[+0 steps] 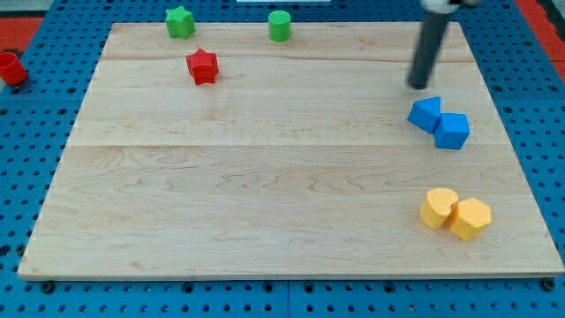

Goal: Move the blue triangle towards top center

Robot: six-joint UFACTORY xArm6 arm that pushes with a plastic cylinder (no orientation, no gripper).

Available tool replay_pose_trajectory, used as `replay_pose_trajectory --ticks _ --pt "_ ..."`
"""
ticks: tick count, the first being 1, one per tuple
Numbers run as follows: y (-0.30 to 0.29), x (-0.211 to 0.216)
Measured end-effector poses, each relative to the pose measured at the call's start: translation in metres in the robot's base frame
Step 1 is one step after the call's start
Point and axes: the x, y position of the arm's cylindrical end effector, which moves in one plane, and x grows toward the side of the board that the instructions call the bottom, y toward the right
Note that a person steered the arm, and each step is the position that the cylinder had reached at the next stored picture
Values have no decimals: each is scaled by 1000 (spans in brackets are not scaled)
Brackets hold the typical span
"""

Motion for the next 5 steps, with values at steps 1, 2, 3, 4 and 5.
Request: replay_pose_trajectory --ticks 1,2,3,4,5 --pt "16 58" --pt "-80 83" --pt "-215 56" --pt "-244 42" --pt "-185 34"
